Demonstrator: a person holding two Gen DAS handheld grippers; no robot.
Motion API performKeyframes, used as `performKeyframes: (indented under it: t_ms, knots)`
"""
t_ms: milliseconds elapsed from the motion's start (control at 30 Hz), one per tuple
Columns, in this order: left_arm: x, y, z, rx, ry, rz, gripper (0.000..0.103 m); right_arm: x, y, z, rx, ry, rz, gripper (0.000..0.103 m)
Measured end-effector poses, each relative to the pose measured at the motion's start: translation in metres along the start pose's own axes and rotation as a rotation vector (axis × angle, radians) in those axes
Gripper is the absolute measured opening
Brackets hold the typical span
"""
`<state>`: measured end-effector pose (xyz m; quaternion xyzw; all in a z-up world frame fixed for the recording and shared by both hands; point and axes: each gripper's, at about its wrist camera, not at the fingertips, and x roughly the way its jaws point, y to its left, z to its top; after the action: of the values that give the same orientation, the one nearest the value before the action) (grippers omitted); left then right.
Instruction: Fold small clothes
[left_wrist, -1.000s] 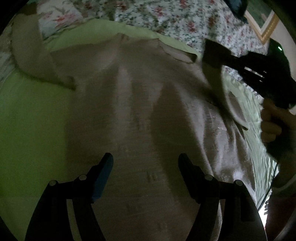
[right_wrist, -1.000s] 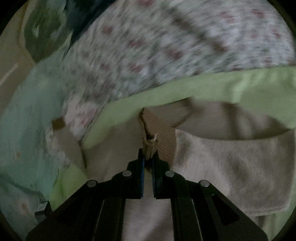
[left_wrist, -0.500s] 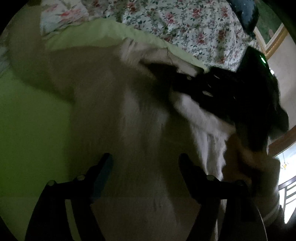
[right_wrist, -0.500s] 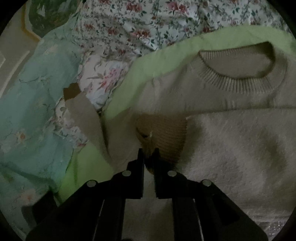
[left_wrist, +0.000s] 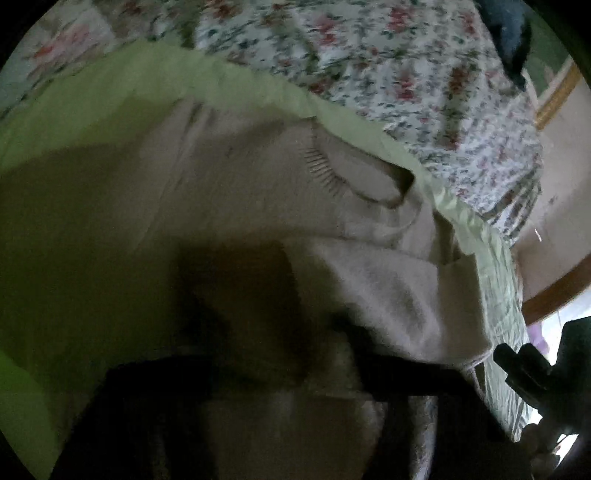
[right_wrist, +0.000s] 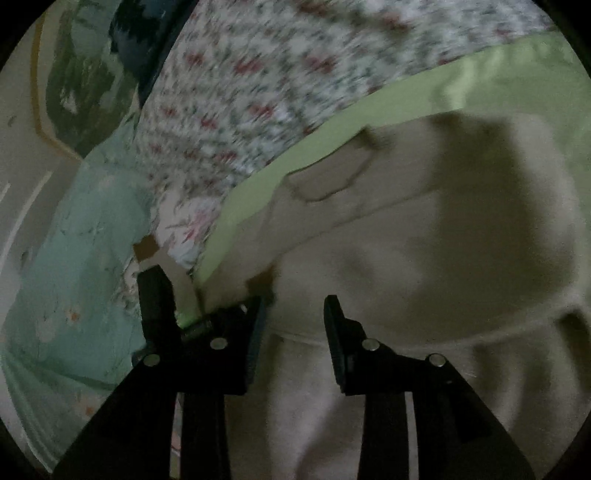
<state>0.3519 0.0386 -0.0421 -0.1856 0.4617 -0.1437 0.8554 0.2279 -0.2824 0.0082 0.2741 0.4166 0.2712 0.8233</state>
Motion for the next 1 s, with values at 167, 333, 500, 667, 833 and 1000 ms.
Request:
performKeyframes:
  t_ms: [167, 333, 500, 667, 833, 1000]
  knots:
    - [-0.046, -0.016, -0.005, 0.083, -0.151, 0.059, 0.006, -0.048, -0.035, -0.001, 0.038, -0.08, -0.114, 0.035]
    - [-0.069, 0.015, -0.008, 0.044, -0.202, 0.121, 0.006, -0.083, -0.073, 0.005, 0.065, -0.135, -0.236, 0.035]
    - [-0.057, 0.028, -0.019, 0.019, -0.152, 0.141, 0.006, -0.072, -0.099, 0.027, 0.095, -0.099, -0.28, 0.038]
    - [-0.05, 0.036, -0.033, -0.013, -0.126, 0.133, 0.006, -0.033, -0.107, 0.051, 0.049, -0.024, -0.327, 0.053]
    - [-0.043, 0.026, -0.04, 0.02, -0.106, 0.133, 0.006, 0.011, -0.125, 0.065, 0.055, 0.081, -0.338, 0.029]
    - [-0.041, 0.012, -0.038, 0.056, -0.11, 0.093, 0.006, -0.009, -0.118, 0.074, -0.031, 0.033, -0.384, 0.009]
